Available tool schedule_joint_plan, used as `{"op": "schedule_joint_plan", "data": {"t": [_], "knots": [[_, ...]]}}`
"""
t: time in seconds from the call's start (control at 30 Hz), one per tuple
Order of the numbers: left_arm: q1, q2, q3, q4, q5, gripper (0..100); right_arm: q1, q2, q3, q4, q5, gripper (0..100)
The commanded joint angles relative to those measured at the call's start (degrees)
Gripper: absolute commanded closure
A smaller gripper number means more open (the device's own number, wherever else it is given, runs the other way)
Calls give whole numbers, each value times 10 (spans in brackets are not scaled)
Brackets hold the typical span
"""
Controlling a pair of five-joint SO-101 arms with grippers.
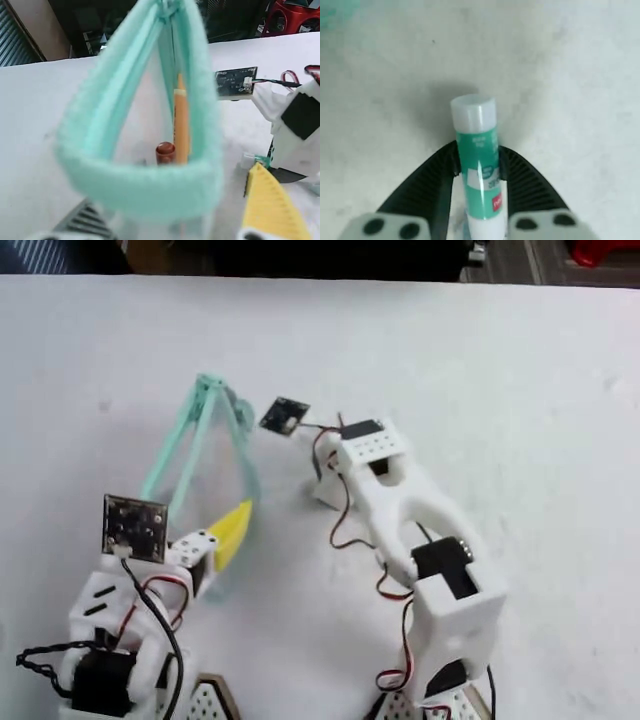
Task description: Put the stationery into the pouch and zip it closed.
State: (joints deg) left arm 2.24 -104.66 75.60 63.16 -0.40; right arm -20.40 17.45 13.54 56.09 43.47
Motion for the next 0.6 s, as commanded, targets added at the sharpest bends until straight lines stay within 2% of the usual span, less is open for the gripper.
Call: {"op": "schedule_joint_plan", "data": {"t": [0.0,0.1,0.27,0.4,0.57], "knots": [[2,0,-4,-18,6,676,46,-90,-33,22,2,982],[11,0,7,-32,5,676,56,-199,-69,65,-15,982],[62,0,20,-37,3,676,29,-415,-142,102,-137,982],[86,0,16,-27,3,676,-43,-560,-163,86,-209,982],[136,0,-37,39,2,676,-174,-659,-163,62,-265,982]]}}
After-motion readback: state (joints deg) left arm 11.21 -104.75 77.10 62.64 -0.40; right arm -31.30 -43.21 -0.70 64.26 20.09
